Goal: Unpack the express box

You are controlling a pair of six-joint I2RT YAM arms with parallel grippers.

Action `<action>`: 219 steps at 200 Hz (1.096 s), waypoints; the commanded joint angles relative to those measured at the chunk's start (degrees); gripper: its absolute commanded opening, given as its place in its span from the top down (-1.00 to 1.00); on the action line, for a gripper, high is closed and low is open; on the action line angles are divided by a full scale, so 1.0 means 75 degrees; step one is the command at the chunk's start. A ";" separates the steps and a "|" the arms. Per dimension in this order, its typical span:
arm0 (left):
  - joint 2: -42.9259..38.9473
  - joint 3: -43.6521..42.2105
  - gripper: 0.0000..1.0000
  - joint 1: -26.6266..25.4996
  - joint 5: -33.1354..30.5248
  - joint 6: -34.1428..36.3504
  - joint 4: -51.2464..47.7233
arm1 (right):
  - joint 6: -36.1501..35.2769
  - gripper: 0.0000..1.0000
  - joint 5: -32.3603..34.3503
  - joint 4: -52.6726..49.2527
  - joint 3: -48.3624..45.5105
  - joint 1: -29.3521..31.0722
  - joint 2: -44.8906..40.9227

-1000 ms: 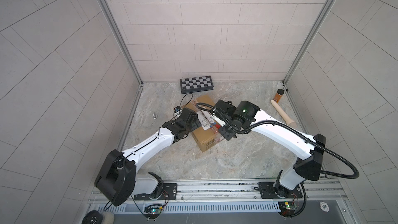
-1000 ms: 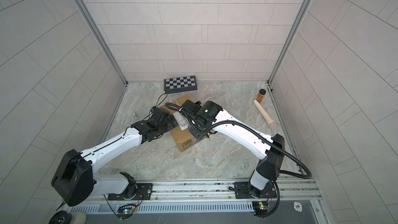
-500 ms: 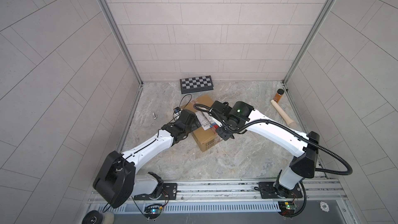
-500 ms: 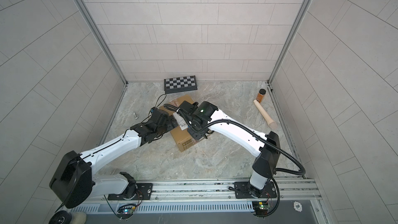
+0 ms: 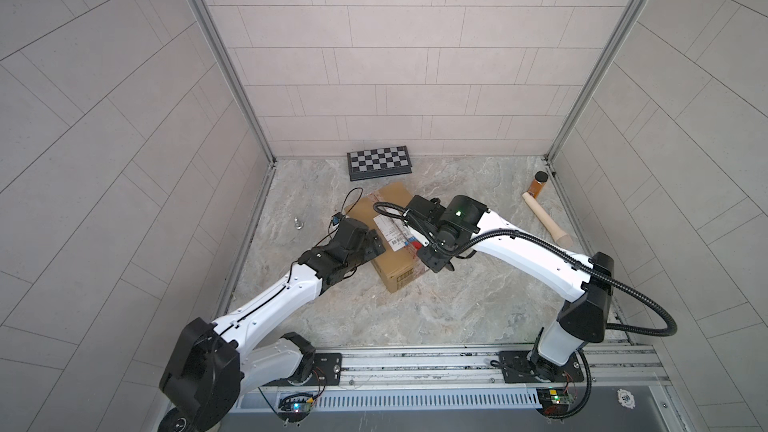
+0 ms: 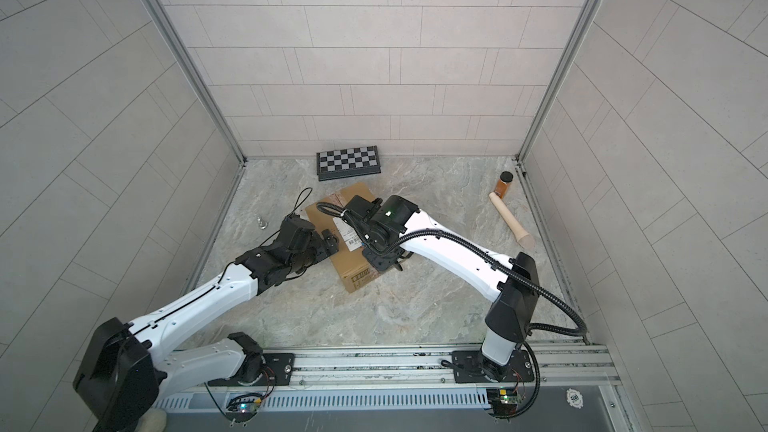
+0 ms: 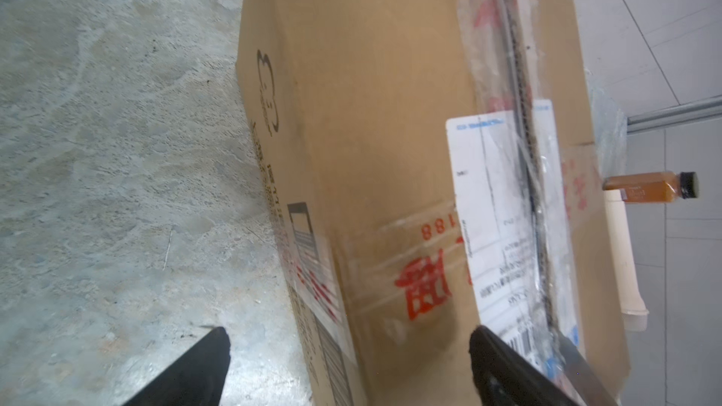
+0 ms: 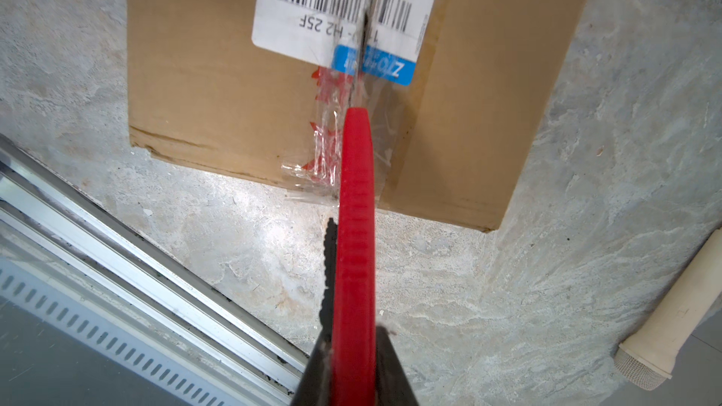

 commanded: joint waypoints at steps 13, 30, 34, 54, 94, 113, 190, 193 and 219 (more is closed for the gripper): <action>0.0008 0.0620 -0.97 -0.0192 0.0365 -0.0241 -0.0806 | 0.0237 1.00 -0.1080 -0.1183 0.0616 -0.0035 0.0488; 0.0149 0.0695 -0.98 -0.0402 0.0277 -0.0403 -0.0670 | 0.0293 1.00 -0.1216 -0.1332 0.0622 -0.0038 0.0564; 0.0214 0.0687 -0.98 -0.0438 0.0225 -0.0439 -0.0669 | 0.0293 1.00 -0.1235 -0.1340 0.0599 -0.0036 0.0568; 0.0726 0.0467 -0.97 -0.0616 0.0053 -0.0456 -0.0579 | 0.0259 1.00 -0.1188 -0.1029 0.0108 -0.0037 0.0383; 0.1679 0.0381 -0.94 -0.0742 -0.0400 -0.0548 -0.1122 | 0.0444 1.00 -0.0947 -0.0637 -0.0283 -0.0026 0.0034; 0.1850 0.0506 -0.94 -0.0839 -0.0659 -0.0583 -0.1482 | 0.0681 1.00 -0.1084 -0.0495 -0.0401 -0.0023 -0.0266; 0.2089 0.0380 -0.92 -0.1066 -0.0901 -0.1007 -0.1659 | 0.1168 1.00 -0.1088 -0.1225 -0.0259 -0.0002 -0.0744; 0.2100 0.0380 -0.92 -0.1086 -0.0891 -0.1007 -0.1642 | 0.1182 1.00 -0.1088 -0.1242 -0.0245 -0.0002 -0.0743; 0.2114 0.0346 -0.92 -0.1231 -0.0887 -0.1121 -0.1538 | 0.1260 1.00 -0.1187 -0.1172 -0.0200 0.0011 -0.0745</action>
